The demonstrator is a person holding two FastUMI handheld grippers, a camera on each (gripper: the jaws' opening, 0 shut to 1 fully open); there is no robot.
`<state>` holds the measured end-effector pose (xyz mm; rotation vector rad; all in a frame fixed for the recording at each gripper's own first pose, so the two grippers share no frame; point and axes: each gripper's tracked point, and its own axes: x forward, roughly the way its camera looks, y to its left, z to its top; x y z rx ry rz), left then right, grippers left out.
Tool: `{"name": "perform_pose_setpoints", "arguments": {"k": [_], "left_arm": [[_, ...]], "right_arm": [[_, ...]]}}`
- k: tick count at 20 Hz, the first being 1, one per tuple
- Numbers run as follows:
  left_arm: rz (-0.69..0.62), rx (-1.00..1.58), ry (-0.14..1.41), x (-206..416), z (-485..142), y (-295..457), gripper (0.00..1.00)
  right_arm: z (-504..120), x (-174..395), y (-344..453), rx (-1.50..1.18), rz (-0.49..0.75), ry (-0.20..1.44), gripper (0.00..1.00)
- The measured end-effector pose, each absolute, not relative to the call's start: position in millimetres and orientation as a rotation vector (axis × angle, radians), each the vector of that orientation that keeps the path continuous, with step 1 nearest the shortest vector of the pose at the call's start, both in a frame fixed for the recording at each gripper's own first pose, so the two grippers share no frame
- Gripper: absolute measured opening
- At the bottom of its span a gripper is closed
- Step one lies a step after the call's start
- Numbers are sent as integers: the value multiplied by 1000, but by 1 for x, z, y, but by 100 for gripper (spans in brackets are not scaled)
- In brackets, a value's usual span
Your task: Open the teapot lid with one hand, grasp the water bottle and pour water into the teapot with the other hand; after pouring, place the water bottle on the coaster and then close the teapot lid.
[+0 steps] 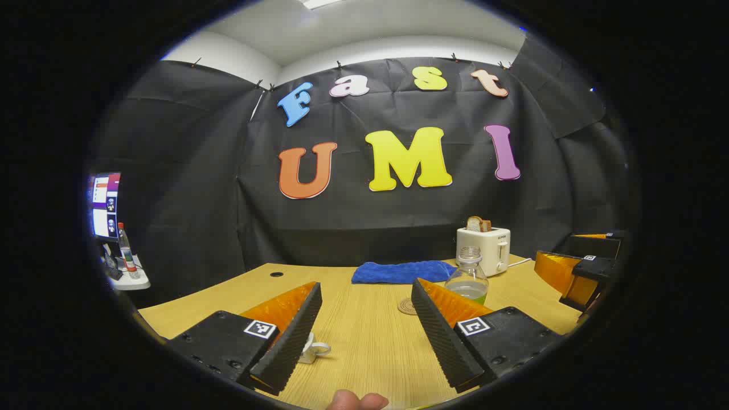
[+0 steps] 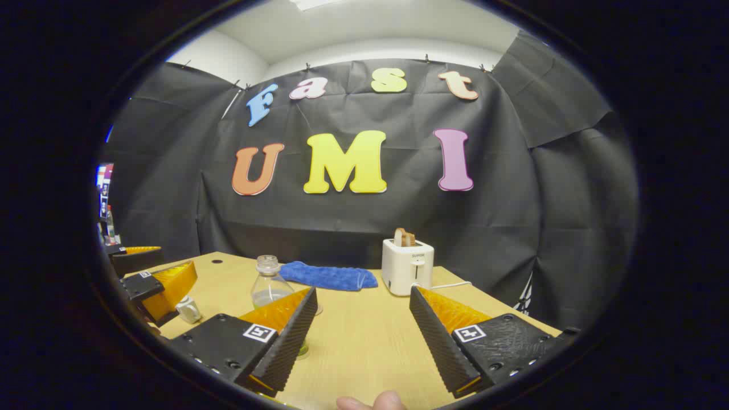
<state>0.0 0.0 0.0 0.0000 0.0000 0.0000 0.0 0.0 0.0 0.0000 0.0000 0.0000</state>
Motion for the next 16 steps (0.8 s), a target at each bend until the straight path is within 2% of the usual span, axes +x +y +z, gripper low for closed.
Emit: {"name": "perform_pose_setpoints", "arguments": {"k": [16], "left_arm": [[13,25,-27,-2,7,2,99]], "right_arm": [[1,-2,1,13,-3,-5,97]]}}
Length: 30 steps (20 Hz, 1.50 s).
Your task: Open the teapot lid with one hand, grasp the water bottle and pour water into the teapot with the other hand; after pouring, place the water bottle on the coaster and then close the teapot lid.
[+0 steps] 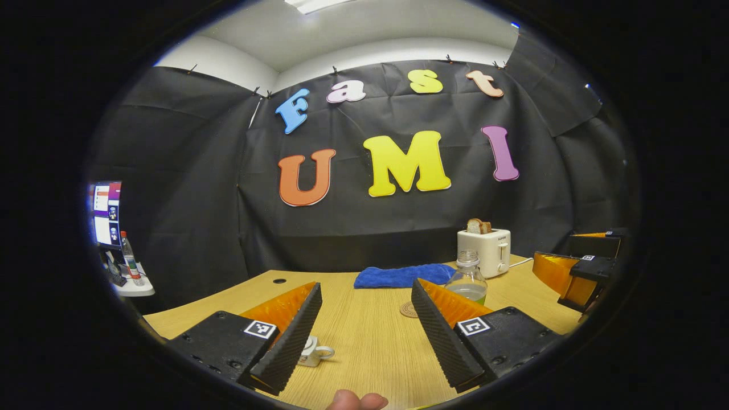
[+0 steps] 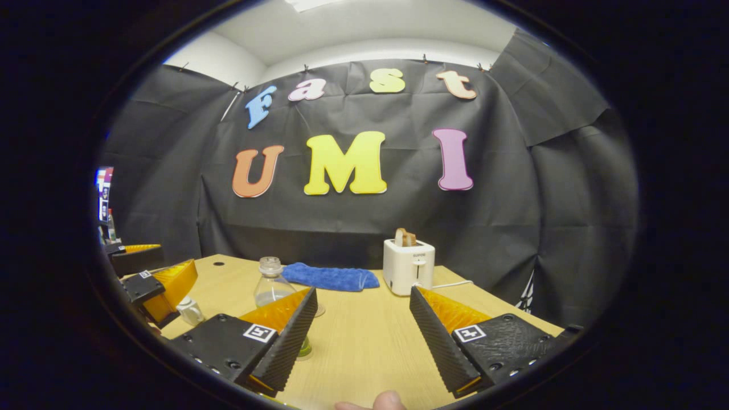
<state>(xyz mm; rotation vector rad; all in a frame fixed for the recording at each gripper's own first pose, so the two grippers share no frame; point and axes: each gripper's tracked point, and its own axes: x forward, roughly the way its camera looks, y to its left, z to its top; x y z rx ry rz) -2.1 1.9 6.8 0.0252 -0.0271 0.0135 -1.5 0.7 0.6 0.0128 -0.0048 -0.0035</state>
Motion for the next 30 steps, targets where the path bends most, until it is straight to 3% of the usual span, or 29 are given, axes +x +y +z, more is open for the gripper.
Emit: {"name": "perform_pose_setpoints", "arguments": {"k": [5,12,21,30], "left_arm": [[42,30,-36,-10,9,13,99],[99,8,67,-20,-32,59,99],[77,-62,215,15,-81,85,96],[89,-110,310,39,-115,102,63]], "right_arm": [[-3,0,-2,38,16,-11,97],[-25,4,-4,28,55,11,97],[-48,9,-10,13,63,77,98],[-56,16,-8,1,64,97,97]]}}
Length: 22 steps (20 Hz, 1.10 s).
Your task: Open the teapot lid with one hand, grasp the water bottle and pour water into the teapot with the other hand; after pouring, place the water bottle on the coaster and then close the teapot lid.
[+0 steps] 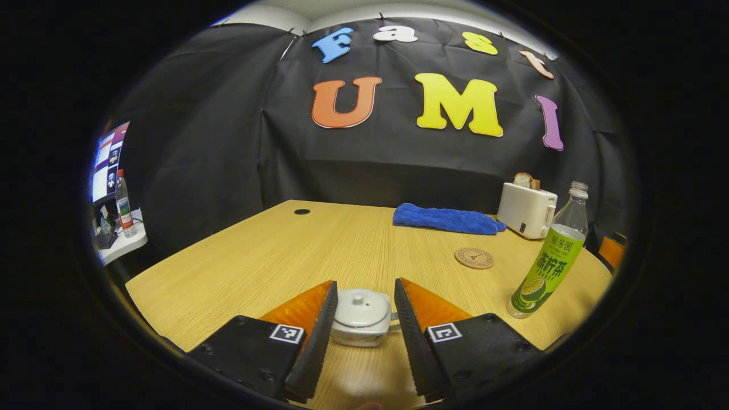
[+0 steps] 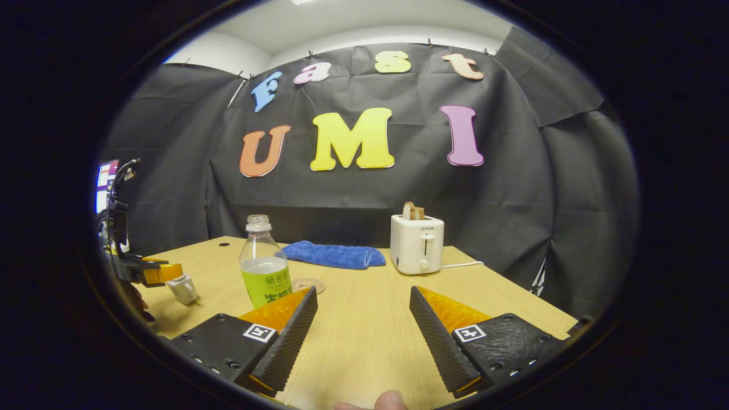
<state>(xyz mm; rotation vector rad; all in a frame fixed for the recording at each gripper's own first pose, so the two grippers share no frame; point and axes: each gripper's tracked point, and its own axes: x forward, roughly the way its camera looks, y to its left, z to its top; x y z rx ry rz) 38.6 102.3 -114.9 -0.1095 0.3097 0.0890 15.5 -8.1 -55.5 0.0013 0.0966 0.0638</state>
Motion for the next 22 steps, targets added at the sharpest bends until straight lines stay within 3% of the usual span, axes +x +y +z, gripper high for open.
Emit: {"name": "perform_pose_setpoints", "arguments": {"k": [5,6,10,13,22], "left_arm": [[123,-75,311,45,-116,111,35],[130,-74,309,44,-117,113,25],[131,-62,296,48,-116,109,9],[123,-64,279,50,-111,110,4],[103,-64,204,36,-78,113,2]], "right_arm": [[-59,18,-12,2,53,105,98],[-61,19,-14,1,51,107,97],[-65,20,-11,6,65,119,98],[-63,16,0,4,111,115,98],[-78,11,49,7,260,143,98]]}}
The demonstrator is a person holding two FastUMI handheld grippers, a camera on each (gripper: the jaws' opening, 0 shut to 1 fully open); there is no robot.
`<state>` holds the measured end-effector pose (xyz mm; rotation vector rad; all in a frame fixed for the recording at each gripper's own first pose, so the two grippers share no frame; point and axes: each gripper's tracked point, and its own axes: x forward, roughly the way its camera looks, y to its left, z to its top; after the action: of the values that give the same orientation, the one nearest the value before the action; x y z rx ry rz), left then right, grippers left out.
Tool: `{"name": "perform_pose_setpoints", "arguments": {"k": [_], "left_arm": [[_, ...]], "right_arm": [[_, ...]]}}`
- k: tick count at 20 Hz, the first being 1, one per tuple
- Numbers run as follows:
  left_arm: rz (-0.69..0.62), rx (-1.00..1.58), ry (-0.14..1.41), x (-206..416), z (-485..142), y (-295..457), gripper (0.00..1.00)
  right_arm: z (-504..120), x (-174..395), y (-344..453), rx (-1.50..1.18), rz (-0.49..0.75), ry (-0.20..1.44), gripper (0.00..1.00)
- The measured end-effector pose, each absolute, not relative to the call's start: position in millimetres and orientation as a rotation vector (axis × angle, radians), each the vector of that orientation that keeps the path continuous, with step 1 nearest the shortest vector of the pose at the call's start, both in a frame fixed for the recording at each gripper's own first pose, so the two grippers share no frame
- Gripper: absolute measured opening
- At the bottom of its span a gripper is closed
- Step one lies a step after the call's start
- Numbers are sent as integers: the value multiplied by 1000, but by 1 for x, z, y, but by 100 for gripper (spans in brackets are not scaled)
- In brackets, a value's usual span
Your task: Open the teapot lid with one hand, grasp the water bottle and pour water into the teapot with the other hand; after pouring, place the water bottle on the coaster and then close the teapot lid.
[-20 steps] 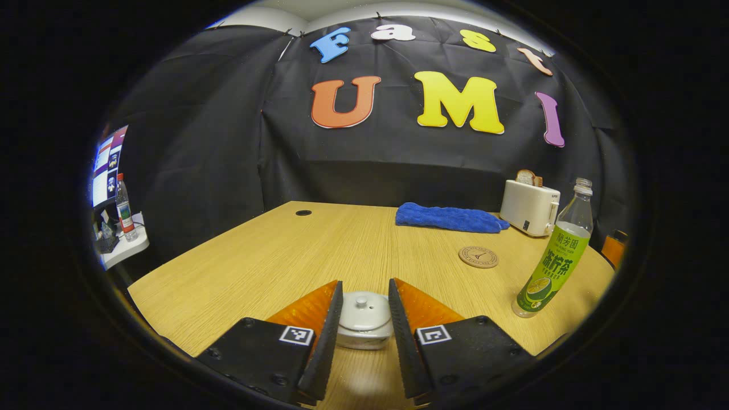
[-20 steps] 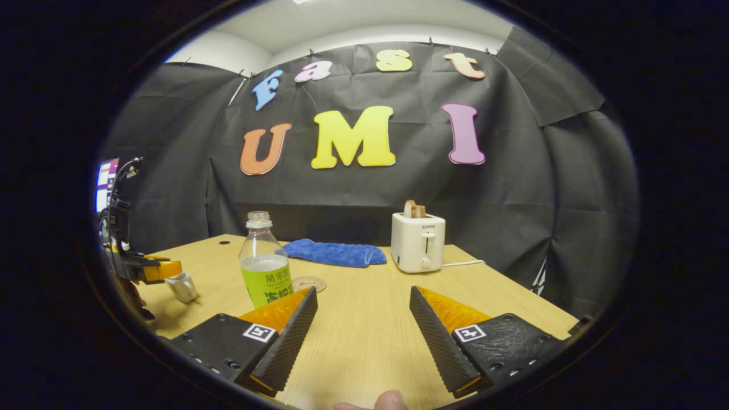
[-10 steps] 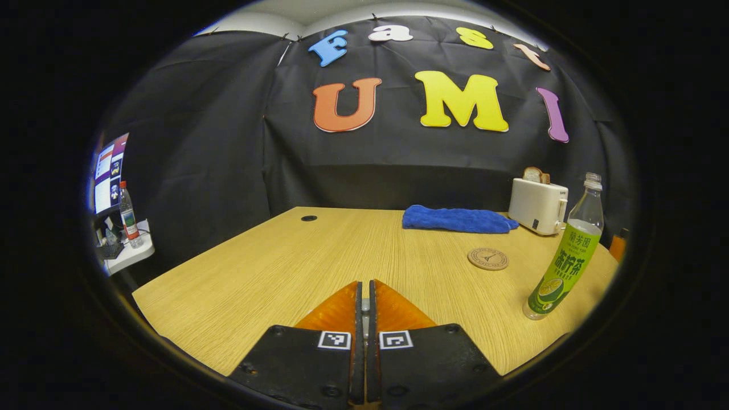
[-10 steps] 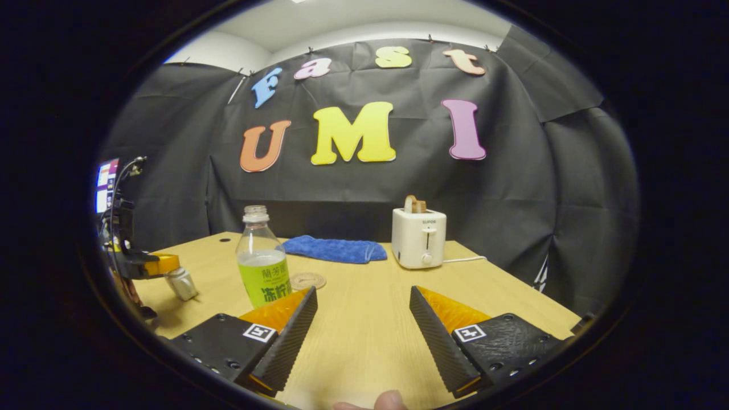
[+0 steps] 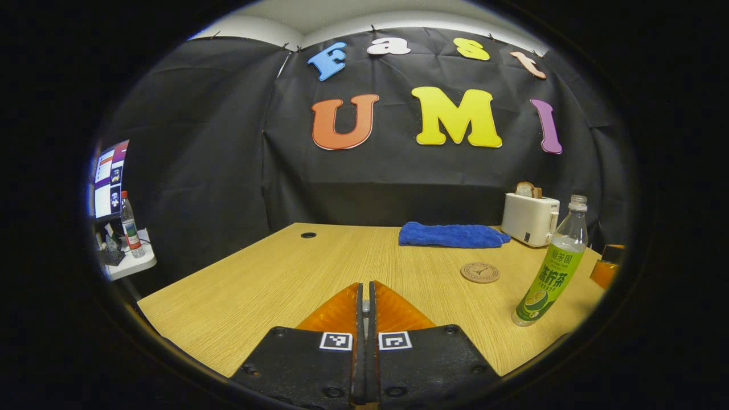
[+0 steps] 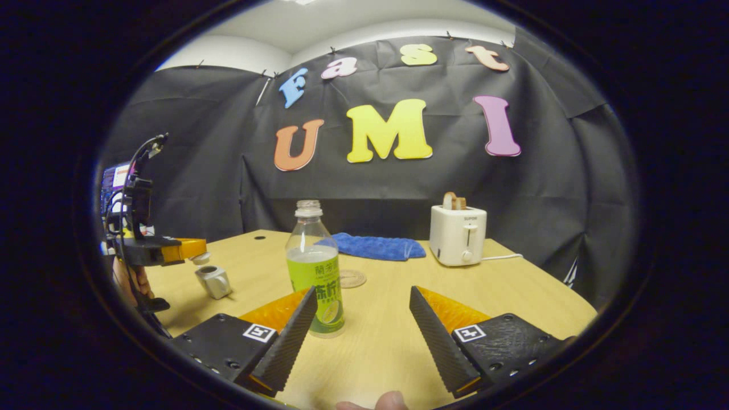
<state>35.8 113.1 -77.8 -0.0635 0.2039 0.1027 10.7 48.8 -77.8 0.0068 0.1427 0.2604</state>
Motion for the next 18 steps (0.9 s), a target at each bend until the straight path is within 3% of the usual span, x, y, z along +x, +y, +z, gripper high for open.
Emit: {"name": "perform_pose_setpoints", "arguments": {"k": [15,16,18], "left_arm": [[37,-60,165,2,-55,109,2],[39,-56,169,3,-56,112,2],[41,-57,173,3,-58,117,2]], "right_arm": [[-100,55,118,0,289,194,96],[-100,58,117,5,273,190,95],[-101,61,117,4,261,193,80]]}}
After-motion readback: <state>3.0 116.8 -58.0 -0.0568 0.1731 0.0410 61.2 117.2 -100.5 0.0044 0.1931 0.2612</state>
